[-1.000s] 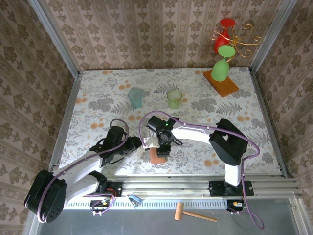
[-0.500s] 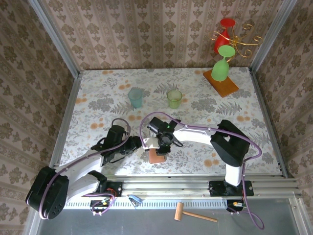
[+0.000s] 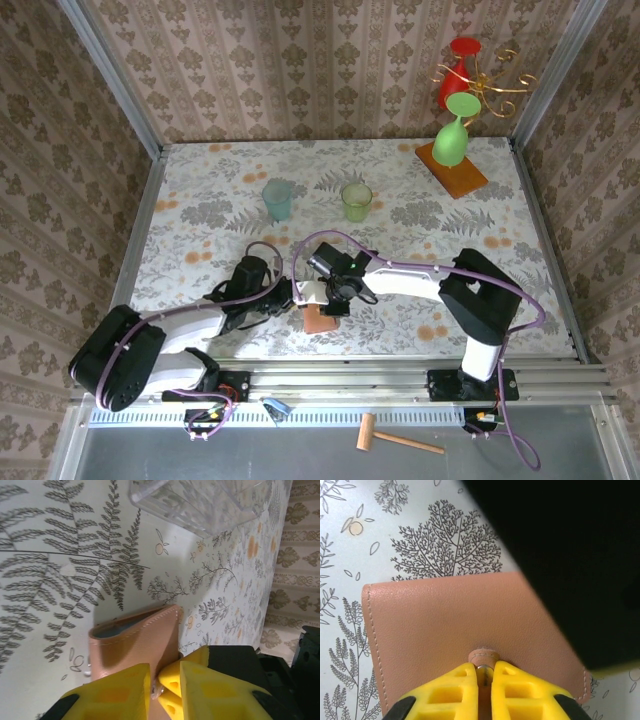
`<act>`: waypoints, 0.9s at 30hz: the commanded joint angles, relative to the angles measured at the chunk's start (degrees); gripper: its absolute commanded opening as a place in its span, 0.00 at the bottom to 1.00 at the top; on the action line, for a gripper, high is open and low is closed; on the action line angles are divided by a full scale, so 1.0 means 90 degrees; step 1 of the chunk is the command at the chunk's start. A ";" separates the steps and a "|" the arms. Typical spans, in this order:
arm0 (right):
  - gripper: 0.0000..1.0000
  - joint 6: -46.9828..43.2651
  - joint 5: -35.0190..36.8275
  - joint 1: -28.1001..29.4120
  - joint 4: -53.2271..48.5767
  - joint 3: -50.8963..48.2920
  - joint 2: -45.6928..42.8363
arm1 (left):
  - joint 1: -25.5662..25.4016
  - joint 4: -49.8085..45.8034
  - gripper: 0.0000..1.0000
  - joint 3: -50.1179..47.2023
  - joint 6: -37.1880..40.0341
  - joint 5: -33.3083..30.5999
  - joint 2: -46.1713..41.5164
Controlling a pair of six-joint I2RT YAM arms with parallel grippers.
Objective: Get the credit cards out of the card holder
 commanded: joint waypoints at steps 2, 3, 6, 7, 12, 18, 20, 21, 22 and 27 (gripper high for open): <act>0.06 0.0147 -0.0071 0.0045 0.0444 -0.0270 -0.0121 | -0.0101 0.0439 0.21 -0.0049 -0.0214 0.0075 0.0166; 0.05 0.0162 -0.0083 0.0045 0.0485 -0.0307 -0.0138 | -0.0120 0.0446 0.20 -0.0064 -0.0230 0.0072 0.0197; 0.01 0.0190 -0.0119 0.0044 0.0625 -0.0405 -0.0210 | -0.0155 0.0462 0.18 -0.0137 -0.0278 0.0020 0.0231; 0.00 0.0209 -0.0129 0.0047 0.0667 -0.0428 -0.0238 | -0.0157 0.0465 0.18 -0.0163 -0.0290 0.0000 0.0241; 0.00 0.0296 -0.0179 0.0044 0.0938 -0.0603 -0.0396 | -0.0148 0.0473 0.17 -0.0264 -0.0318 -0.0079 0.0318; 0.00 0.0458 -0.0217 0.0046 0.1508 -0.0988 -0.0757 | -0.0152 0.0573 0.17 -0.0323 -0.0354 -0.0080 0.0473; 0.00 0.0509 -0.0236 0.0045 0.1686 -0.1102 -0.0872 | -0.0147 0.0573 0.17 -0.0333 -0.0345 -0.0090 0.0510; 0.00 0.0532 -0.0244 0.0044 0.1766 -0.1156 -0.0928 | -0.0137 0.0573 0.17 -0.0333 -0.0348 -0.0099 0.0524; 0.00 0.0570 -0.0247 0.0042 0.1843 -0.1215 -0.0977 | -0.0137 0.0576 0.17 -0.0334 -0.0351 -0.0100 0.0534; 0.07 0.0831 -0.0141 0.0038 0.2082 -0.1428 -0.1126 | -0.0099 0.0583 0.17 -0.0333 -0.0364 -0.0080 0.0511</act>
